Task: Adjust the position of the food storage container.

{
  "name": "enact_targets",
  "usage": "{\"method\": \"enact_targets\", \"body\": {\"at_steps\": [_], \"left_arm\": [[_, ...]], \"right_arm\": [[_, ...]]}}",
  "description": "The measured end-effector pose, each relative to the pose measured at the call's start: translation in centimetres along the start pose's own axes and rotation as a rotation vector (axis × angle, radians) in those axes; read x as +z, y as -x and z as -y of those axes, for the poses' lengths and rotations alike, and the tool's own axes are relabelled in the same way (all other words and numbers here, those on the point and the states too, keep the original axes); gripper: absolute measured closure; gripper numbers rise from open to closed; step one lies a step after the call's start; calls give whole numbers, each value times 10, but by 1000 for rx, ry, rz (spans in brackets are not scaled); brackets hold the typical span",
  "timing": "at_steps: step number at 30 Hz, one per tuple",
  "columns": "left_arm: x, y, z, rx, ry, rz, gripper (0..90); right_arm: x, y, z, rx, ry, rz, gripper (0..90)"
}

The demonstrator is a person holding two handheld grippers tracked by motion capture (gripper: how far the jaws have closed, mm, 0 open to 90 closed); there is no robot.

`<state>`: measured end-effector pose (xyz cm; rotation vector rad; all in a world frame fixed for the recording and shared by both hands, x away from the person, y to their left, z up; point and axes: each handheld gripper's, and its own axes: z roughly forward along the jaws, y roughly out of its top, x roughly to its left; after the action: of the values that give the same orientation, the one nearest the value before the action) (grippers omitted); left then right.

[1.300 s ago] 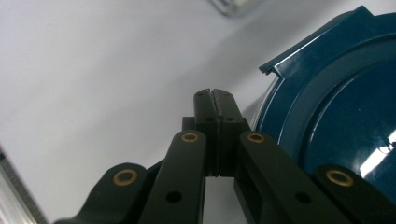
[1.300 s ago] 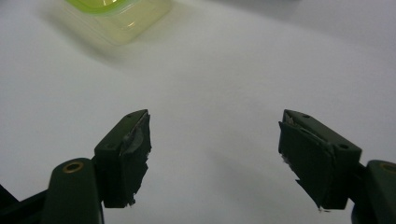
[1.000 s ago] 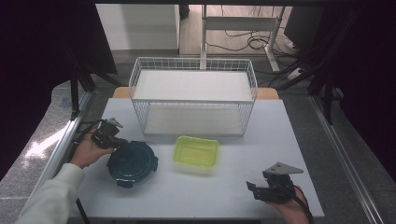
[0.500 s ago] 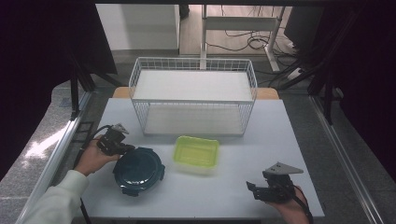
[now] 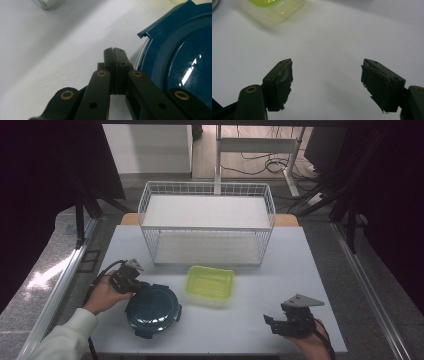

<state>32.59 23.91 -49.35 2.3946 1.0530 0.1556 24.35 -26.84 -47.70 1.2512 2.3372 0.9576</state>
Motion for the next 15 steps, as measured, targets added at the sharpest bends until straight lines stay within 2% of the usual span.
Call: {"method": "enact_targets", "body": {"at_steps": [7,13,15], "left_arm": [[2,10,-2,21,-6,14,900],[2,11,-1,12,9,15,900],[1,11,1,11,3,-22,900]], "right_arm": [[0,0,0,1,-1,2,250],[0,0,0,0,0,1,250],[-1,1,0,1,1,1,250]]}}
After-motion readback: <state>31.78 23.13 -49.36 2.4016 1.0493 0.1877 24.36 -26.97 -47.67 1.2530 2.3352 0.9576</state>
